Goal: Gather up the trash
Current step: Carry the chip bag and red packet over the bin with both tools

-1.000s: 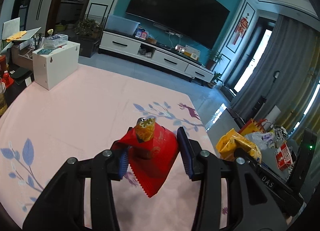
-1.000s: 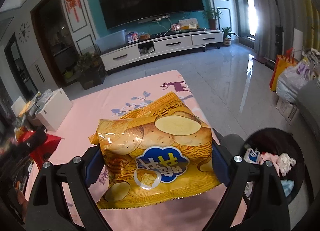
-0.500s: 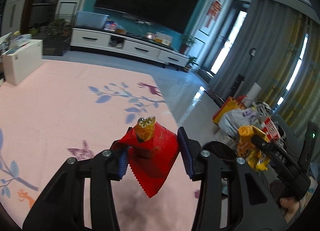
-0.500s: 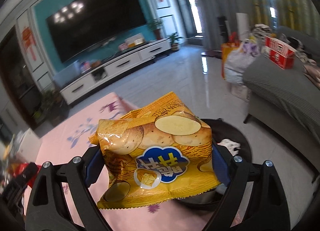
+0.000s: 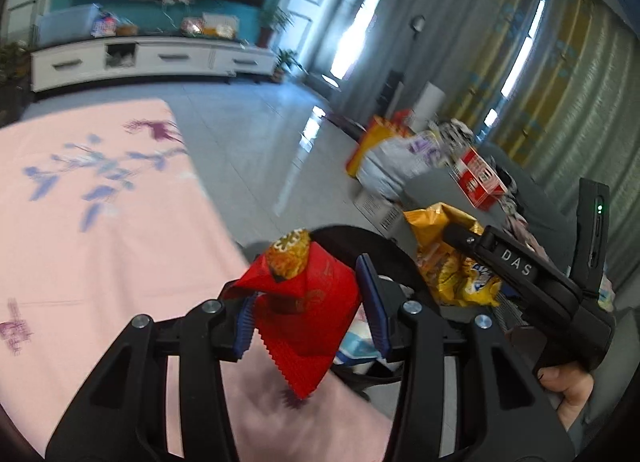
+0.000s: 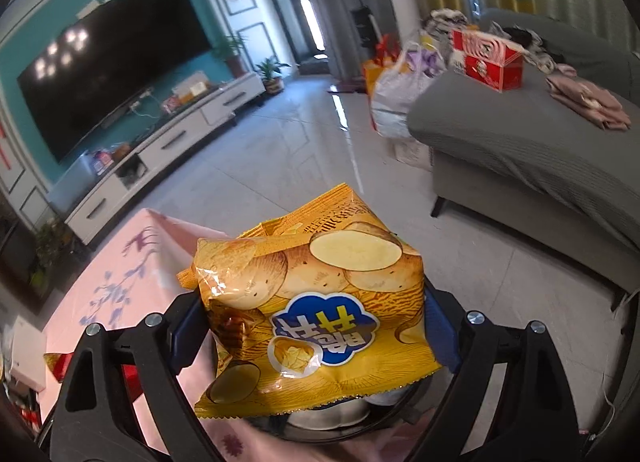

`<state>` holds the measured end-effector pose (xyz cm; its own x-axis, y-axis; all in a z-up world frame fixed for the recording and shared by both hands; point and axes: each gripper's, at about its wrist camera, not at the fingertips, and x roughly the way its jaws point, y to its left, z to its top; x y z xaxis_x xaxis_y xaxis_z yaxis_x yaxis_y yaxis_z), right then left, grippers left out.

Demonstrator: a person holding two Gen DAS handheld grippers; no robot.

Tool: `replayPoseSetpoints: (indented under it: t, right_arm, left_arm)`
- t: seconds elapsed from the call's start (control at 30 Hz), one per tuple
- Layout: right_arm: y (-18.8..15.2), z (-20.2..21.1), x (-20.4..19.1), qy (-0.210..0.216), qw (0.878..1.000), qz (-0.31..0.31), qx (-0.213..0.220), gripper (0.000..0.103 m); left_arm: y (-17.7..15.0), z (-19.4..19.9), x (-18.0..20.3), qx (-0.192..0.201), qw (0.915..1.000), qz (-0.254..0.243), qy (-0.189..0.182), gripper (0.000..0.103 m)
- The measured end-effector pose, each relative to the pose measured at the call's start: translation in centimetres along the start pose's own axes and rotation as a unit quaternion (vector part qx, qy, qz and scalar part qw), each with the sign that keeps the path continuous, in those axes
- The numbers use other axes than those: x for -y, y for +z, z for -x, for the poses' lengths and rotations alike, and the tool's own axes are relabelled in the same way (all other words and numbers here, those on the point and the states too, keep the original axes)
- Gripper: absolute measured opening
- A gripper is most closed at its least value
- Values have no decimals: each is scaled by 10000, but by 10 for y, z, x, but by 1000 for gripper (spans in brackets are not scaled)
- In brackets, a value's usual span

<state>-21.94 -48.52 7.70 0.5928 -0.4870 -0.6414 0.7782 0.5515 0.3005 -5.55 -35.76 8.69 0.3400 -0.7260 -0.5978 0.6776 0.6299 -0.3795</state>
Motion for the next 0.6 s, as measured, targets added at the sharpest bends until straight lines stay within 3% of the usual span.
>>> replayPoseSetpoints:
  t: [0.2,0.33,0.5,0.6]
  right_arm:
    - [1,-22,26,-261,9984,-430,-247,88]
    - [0,-36,33,-402,9972,-510,-379,88]
    - [-1,-54,34,-461,9956,-598,-546,88]
    - [-3,-62,32,-547,9946,-549,-686,88]
  left_arm:
    - [18,-51,26,-438,9980,-419,-161,48]
    - [16,-83,32,-757,9941,-415,-663,48]
    - [0,-117,35,-1174,9906,-449,-547,48]
    - [-5,-121,37,-1191,9894,-502,-666,48]
